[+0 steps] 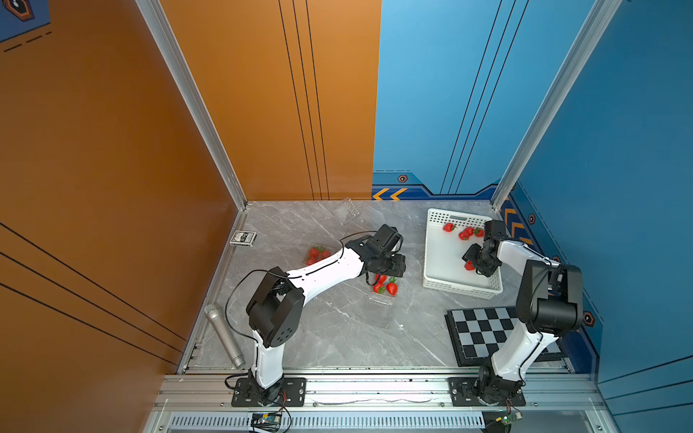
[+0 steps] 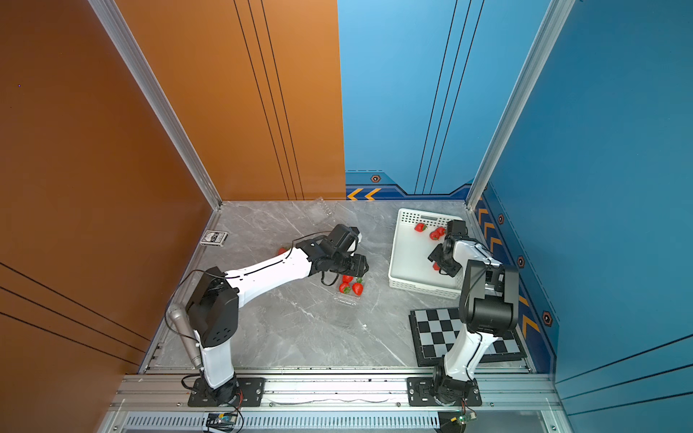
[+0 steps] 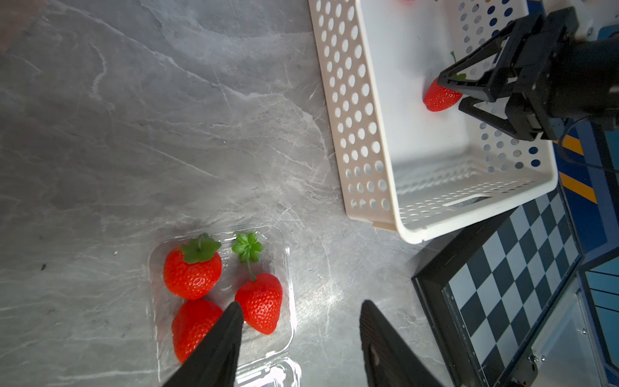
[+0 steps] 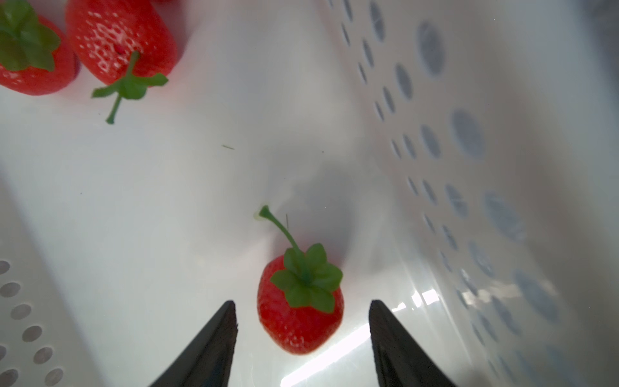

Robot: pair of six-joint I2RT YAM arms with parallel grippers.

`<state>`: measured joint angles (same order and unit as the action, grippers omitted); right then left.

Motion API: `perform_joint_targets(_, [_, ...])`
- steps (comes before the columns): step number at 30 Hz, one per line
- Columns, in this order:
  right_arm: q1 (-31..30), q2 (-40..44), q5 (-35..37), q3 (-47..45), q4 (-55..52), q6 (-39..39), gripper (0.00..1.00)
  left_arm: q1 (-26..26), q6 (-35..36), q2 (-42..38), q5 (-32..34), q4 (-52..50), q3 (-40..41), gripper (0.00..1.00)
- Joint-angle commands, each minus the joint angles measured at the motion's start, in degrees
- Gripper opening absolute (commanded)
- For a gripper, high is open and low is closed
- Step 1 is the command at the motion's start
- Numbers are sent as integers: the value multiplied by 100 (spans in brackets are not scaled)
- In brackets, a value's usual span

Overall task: Pack strawberries into containers
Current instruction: Pick up the strawberry from the basket.

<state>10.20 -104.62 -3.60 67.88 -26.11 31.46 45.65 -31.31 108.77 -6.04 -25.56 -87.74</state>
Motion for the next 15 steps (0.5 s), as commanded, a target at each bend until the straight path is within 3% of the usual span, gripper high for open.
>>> perform_joint_targets(1, [35,-142,-161,225,88,115,64,-64,56,-159,19,-177,89,58])
perform_joint_targets(15, [20,-335,-282,53,123,35,55,-275,19,-593,147,-177,479,58])
